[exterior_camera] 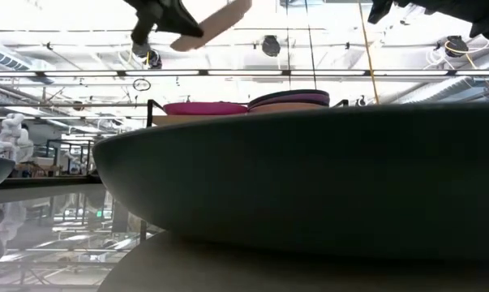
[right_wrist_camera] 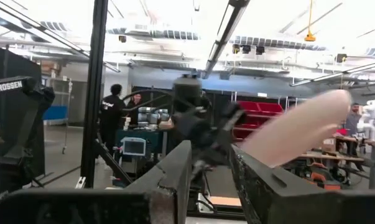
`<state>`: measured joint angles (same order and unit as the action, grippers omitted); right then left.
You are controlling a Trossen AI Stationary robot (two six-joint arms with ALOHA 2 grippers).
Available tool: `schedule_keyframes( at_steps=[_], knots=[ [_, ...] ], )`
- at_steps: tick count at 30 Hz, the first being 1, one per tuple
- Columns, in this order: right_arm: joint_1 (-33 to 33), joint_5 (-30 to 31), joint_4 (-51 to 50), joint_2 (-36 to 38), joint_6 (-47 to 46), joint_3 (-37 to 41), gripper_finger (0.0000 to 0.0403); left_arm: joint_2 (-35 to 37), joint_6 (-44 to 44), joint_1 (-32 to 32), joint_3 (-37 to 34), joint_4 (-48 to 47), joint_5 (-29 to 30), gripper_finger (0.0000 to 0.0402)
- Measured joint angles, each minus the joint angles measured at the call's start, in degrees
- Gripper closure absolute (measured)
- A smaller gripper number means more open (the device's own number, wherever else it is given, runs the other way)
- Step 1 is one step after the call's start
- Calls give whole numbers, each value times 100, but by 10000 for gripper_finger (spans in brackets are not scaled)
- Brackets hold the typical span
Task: Place and stack plates onto a shelf
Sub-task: Stack the white plate on top of the pink plate on the shelf, then stack the dark blue plate on top of the white plate on the shelf
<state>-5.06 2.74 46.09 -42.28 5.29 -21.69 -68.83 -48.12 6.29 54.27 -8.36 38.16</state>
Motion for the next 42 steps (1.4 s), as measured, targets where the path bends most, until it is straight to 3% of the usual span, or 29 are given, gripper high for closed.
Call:
schedule_keyframes(
  at_steps=[9,18,24,34,42],
  knots=[
    [2,9,-2,-6,12,0,309,-463,686,-1681,914,-1722,-1685,393],
    [2,11,-99,-6,12,0,309,-721,847,-2416,1017,-2350,-2112,393],
    [2,14,-113,-6,12,0,309,-751,1202,-2606,1019,-2344,-2601,382],
    [2,15,-153,-6,-6,0,309,-753,1498,-2658,1019,-2331,-2590,280],
    [2,17,-219,-6,-6,0,309,-333,1715,-2256,1021,-2303,-2460,260]
  ],
)
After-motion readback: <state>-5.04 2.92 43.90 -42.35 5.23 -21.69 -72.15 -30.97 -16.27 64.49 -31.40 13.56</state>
